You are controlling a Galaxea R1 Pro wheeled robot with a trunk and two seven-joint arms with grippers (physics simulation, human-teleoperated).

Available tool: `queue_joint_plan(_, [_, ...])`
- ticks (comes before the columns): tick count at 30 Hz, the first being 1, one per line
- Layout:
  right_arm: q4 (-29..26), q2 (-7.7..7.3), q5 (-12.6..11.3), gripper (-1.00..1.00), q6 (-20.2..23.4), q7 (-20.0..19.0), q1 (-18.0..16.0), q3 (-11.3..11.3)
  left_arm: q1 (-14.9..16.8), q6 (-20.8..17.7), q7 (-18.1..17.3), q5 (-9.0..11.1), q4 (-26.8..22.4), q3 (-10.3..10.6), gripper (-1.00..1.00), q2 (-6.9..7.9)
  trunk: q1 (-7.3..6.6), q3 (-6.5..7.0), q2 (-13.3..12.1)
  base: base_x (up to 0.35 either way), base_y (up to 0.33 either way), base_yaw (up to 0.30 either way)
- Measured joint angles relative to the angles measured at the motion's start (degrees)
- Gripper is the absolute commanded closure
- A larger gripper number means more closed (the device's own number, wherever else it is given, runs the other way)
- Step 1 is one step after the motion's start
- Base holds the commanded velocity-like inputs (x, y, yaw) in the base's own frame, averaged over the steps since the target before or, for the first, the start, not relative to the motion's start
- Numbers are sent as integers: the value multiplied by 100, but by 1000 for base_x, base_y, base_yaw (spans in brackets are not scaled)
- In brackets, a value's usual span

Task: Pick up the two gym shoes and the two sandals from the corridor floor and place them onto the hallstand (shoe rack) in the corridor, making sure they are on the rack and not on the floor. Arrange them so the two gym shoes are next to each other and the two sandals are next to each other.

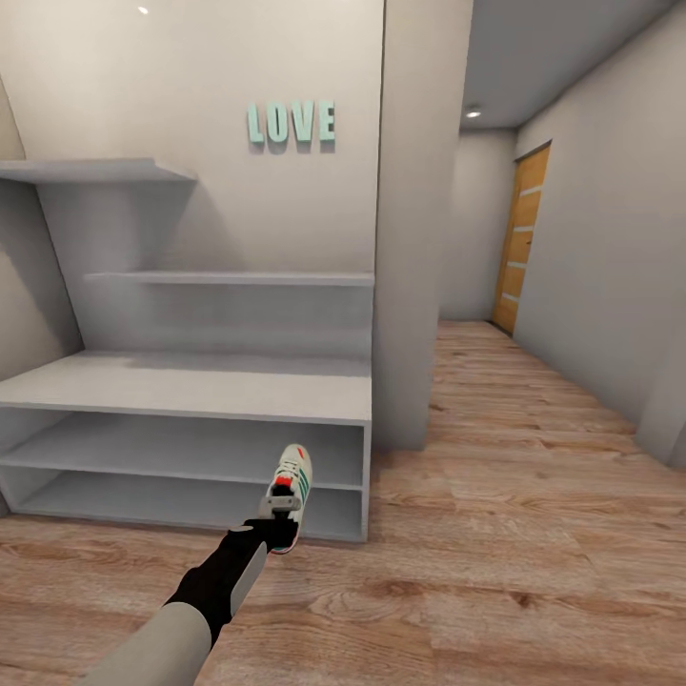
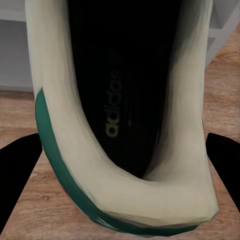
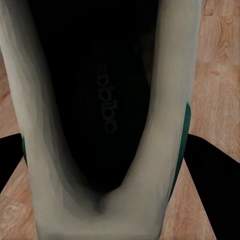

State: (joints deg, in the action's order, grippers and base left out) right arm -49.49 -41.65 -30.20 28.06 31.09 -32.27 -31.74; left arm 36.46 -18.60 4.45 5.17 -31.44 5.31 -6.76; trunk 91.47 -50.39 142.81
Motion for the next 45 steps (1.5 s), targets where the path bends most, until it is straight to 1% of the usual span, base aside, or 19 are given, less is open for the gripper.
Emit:
queue_joint_plan(8, [0, 0, 0, 100, 0, 0, 3, 0, 0, 0, 0, 0, -4, -3, 100, 3, 0, 0, 0, 0, 0, 0])
queue_joint_plan(9, [0, 0, 1, 100, 2, 0, 2, -1, 0, 0, 0, -1, -5, -3, 100, 4, 21, -18, 39, 0, 0, 0])
queue_joint_plan(27, [0, 0, -4, 100, -1, 0, 3, 0, 0, 0, 0, 1, -2, -3, 100, 2, 69, -416, 64, 0, 0, 0])
queue_joint_plan(41, [0, 0, 0, 100, 0, 0, 3, 0, 0, 0, 0, 0, -1, -2, 100, -5, 68, -417, 64, 0, 0, 0])
queue_joint_plan(45, [0, 0, 0, 100, 0, 0, 3, 0, 0, 0, 0, 0, -1, -3, 100, -5, 67, -417, 64, 112, 0, 0])
